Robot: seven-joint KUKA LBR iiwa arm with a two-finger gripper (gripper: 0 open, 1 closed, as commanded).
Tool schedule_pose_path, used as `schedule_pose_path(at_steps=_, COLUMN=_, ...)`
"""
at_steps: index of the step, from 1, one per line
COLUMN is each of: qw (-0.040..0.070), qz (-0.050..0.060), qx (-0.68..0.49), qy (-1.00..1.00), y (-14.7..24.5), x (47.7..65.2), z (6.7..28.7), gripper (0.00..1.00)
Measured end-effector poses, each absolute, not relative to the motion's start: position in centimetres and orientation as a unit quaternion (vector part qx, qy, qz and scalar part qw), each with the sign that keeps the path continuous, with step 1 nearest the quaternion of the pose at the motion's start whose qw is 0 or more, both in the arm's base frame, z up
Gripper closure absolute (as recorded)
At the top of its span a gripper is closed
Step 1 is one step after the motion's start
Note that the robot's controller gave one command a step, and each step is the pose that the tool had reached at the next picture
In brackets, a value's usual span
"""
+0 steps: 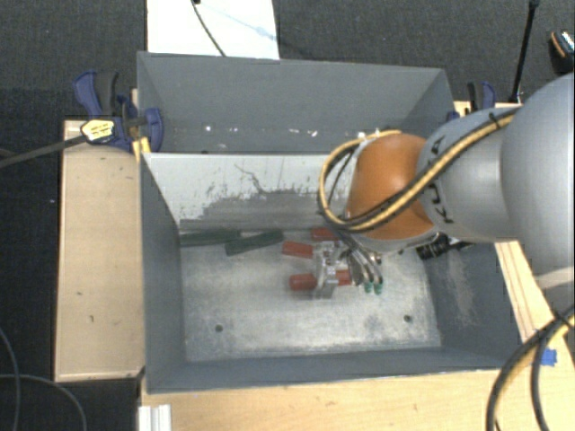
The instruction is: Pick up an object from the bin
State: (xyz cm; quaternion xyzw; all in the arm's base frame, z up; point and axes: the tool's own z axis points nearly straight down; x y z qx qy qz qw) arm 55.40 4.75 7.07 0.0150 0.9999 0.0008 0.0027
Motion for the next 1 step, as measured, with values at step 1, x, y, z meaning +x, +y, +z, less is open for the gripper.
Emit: schedule_pose_path(at_steps=1, qw=0.000, qz=0.000, qx=-0.096, qy=0.995, y=3.31, x=52.43, z=7.05, gripper=1.00)
